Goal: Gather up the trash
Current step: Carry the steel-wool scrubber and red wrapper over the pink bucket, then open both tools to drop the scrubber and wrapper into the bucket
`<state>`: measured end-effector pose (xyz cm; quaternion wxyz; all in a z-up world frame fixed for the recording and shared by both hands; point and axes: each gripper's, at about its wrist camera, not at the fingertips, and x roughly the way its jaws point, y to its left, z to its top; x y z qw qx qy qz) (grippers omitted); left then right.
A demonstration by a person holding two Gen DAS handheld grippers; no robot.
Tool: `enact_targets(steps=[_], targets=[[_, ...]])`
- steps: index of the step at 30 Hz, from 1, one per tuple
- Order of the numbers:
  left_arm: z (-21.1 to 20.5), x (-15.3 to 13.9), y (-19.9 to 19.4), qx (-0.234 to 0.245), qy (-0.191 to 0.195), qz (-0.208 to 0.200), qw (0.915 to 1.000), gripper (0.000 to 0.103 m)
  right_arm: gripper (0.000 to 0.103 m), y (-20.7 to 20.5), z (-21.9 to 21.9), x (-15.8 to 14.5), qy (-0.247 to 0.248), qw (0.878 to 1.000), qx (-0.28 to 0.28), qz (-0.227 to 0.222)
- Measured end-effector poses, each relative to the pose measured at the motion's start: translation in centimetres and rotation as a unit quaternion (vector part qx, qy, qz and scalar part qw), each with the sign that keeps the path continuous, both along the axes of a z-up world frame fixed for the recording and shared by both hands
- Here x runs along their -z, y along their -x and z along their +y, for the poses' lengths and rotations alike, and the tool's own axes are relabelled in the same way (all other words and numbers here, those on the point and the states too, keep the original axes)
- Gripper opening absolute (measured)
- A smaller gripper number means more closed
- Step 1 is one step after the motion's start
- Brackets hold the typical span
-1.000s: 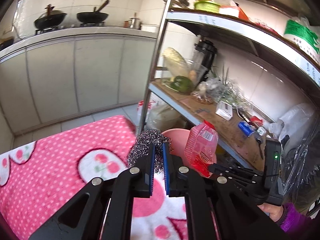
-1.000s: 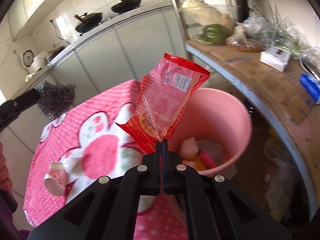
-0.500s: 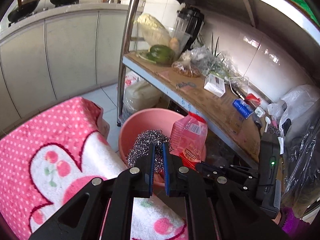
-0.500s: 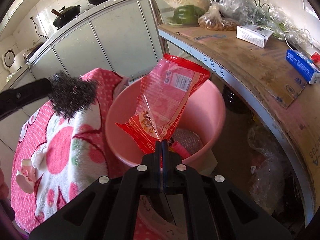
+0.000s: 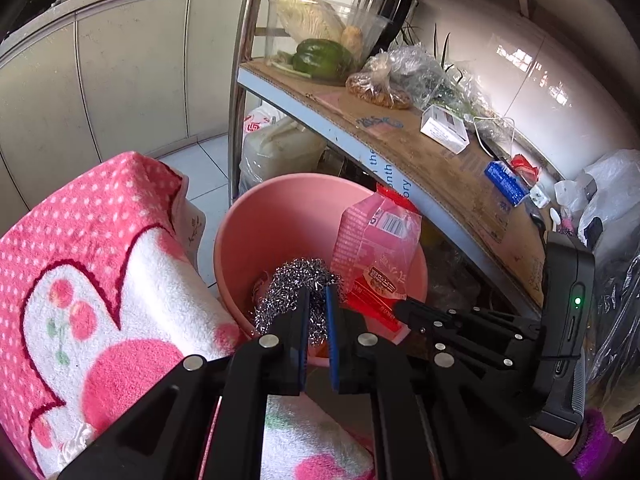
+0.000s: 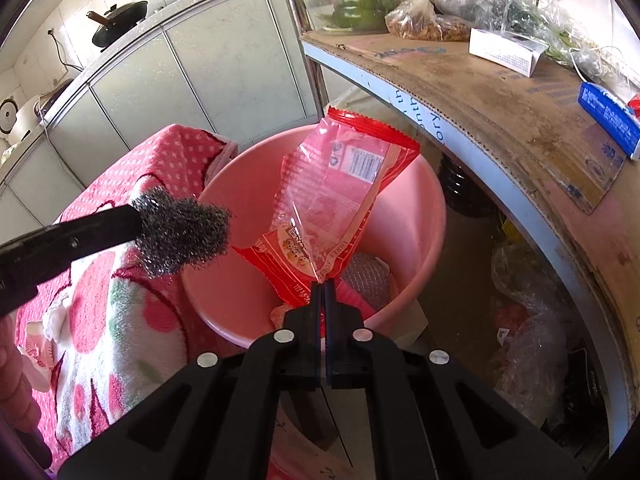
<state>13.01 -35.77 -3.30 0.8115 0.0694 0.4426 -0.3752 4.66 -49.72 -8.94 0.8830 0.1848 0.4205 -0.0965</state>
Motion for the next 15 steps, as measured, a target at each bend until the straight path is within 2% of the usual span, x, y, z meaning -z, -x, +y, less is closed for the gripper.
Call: enact_targets(steps=[6,13,15], targets=[[-0.69,0.55,-0.19,-0.001,0.003,0.003,1.0000,0.010,0.002,-0.14,-0.13,0.17,0.002,1.000,0.001,-0.005],[-0.62,0.44,-0.44,0.004,0.017,0.020,0.9997,0.015,0.020,-0.05,-0.49,0.67,0.007,1.000,0.011,0.000],[-0.51,0.18,-0.42,0.004,0.023,0.022,0.9995,0.015,0.022,0.00,-0.59,0.84,0.002,1.000,0.010,0.002]])
